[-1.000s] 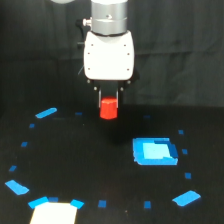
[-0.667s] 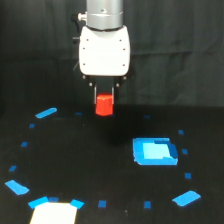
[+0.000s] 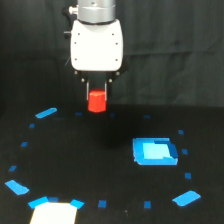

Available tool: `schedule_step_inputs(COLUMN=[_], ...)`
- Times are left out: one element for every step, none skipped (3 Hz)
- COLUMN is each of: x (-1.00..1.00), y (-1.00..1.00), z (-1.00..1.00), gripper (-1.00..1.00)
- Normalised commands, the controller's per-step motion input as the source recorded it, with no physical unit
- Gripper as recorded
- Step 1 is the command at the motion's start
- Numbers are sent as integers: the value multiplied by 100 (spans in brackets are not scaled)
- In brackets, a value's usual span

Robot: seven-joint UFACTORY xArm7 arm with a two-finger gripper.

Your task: Pick up the red object from the table

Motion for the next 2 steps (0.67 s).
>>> schedule_step_inputs(x=[6,-40], y=[5,-37], z=[-2,32], gripper=[-100,-100])
